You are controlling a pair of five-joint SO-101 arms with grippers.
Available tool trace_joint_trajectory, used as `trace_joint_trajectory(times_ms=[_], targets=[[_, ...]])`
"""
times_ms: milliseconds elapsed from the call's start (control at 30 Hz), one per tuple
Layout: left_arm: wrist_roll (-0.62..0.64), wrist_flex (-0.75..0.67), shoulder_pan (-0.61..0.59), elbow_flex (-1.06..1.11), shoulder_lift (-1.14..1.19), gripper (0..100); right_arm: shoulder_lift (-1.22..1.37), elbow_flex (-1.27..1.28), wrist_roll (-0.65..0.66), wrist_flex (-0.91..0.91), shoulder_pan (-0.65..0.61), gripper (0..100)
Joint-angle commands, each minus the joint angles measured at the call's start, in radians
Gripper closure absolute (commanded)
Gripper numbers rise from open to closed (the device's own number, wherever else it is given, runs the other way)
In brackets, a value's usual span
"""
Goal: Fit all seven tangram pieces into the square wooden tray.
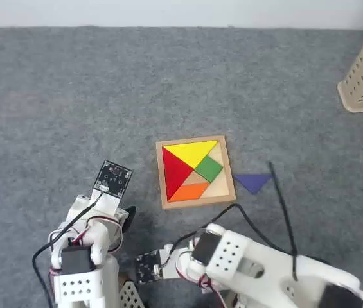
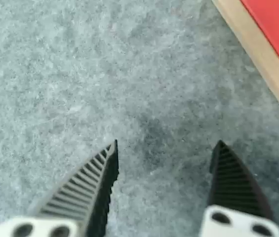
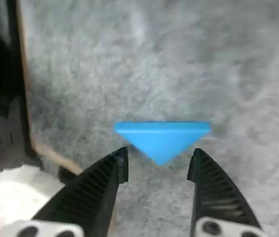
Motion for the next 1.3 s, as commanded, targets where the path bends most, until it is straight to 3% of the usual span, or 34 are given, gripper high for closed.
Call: trace_joint_trajectory(times_ms=[0, 267, 433, 667, 867, 1067, 1267], targets=[[-0.003, -0.002, 0.003, -0.008, -0.017, 72, 0.077, -0.06, 0.023, 0.001, -0.015, 78.3], [-0.003, -0.002, 0.003, -0.008, -0.017, 72, 0.159, -0.083, 0.02, -0.015, -0.013, 78.3], [-0.003, -0.002, 0.003, -0.008, -0.017, 72, 0.159, -0.083, -0.127, -0.074, -0.007, 78.2], [-0.003, -0.002, 0.003, -0.008, -0.017, 72, 0.159, -0.114, -0.141, -0.085, 0.231, 78.3], [-0.003, -0.002, 0.003, -0.008, -0.017, 72, 0.159, -0.129, -0.256, -0.13, 0.346, 82.8], [-0.003, -0.002, 0.003, -0.008, -0.017, 72, 0.145, -0.181, -0.262, -0.093, 0.386, 83.8], [-0.003, -0.002, 0.003, -0.008, -0.017, 72, -0.062, -0.19, -0.334, -0.041, 0.384, 83.8]])
